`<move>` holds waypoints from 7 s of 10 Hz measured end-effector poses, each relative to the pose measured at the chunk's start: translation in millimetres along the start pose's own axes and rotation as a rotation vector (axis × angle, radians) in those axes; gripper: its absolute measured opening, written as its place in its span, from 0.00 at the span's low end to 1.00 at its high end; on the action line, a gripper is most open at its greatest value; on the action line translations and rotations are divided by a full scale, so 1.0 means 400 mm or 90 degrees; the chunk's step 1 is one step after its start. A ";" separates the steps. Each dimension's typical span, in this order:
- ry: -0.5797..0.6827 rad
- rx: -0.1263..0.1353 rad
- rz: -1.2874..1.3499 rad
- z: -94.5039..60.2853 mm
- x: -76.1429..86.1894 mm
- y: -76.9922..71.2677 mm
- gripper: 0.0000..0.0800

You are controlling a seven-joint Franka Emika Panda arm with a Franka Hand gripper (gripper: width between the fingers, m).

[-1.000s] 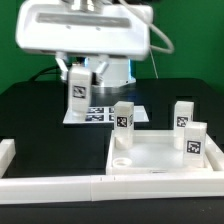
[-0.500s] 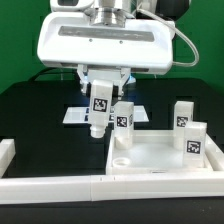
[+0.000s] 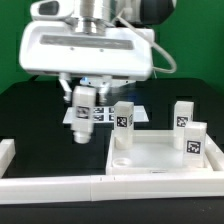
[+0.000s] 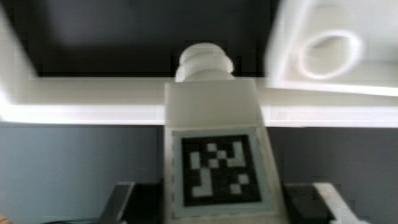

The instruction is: Assemble square table

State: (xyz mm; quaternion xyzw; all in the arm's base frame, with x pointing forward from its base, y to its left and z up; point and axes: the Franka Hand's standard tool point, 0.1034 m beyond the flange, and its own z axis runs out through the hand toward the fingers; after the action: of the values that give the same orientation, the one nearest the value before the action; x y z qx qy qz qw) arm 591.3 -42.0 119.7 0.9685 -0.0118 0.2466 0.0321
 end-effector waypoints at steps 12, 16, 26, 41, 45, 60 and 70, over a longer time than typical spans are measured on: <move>0.003 0.023 0.007 0.074 0.005 -0.090 0.36; -0.001 0.028 -0.004 0.087 -0.004 -0.119 0.36; -0.004 0.025 -0.007 0.104 -0.020 -0.117 0.80; -0.267 0.089 0.044 0.124 0.008 -0.107 0.66; -0.277 0.057 0.198 0.124 0.007 -0.110 0.36; -0.264 0.007 0.416 0.125 0.007 -0.138 0.80; -0.234 0.020 0.251 0.120 -0.004 -0.165 0.45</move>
Offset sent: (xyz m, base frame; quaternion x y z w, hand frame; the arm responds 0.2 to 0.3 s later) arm 0.0155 -0.0001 0.0075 -0.0549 0.0066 0.0249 0.9982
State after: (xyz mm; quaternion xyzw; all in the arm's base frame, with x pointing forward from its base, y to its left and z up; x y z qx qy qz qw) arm 615.4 20.7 73.2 0.9763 -0.2023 0.0681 -0.0344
